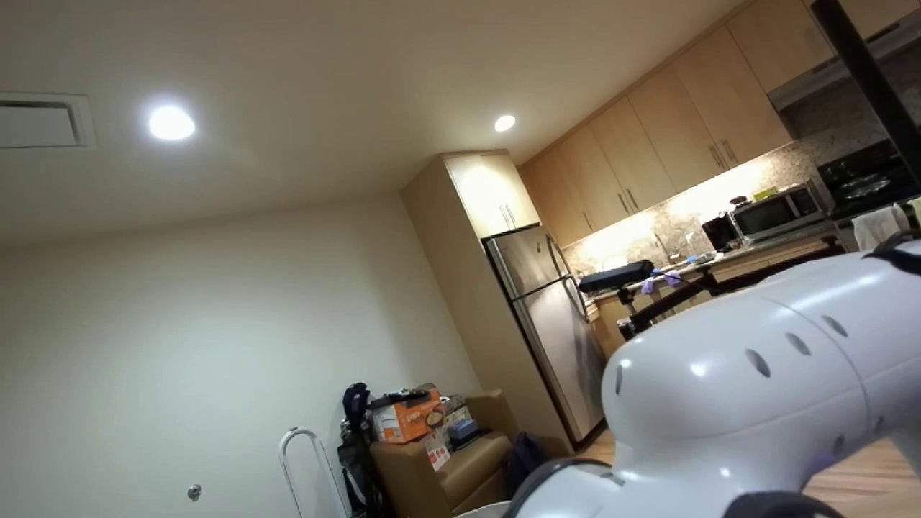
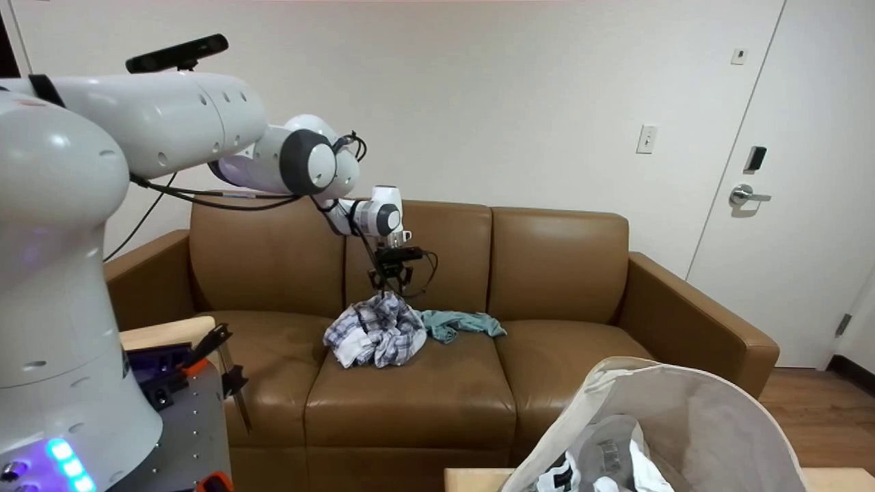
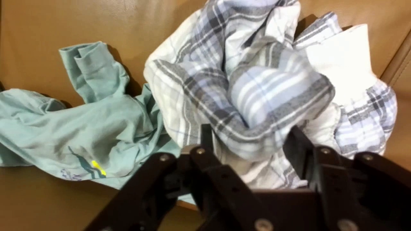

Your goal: Take the checkered shirt out of the laundry bag and place it on the sofa

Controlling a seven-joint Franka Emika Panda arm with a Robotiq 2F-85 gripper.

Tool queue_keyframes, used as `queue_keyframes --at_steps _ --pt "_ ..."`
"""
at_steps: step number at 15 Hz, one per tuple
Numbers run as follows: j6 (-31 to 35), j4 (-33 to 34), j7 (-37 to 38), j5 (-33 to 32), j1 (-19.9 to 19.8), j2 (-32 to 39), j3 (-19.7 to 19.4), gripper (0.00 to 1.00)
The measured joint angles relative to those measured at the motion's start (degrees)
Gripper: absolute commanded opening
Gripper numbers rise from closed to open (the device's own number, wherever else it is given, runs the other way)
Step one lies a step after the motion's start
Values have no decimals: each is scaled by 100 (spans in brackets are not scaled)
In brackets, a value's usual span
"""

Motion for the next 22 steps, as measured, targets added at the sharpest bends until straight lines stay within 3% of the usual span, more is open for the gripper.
queue_keyframes --at_steps 3,7,11,16,20,22 --pt "-567 53 -182 6 -236 -450 27 100" --pt "-1370 65 -295 4 -512 -1214 -86 100" --pt "-1584 -184 -59 6 -803 -1998 -430 100" --pt "-1576 -1270 171 123 -1215 -3122 -631 100" --pt "-1265 -2302 618 196 -1308 -3970 -784 100" --pt "-921 -2836 1209 -46 -1473 -4386 -567 100"
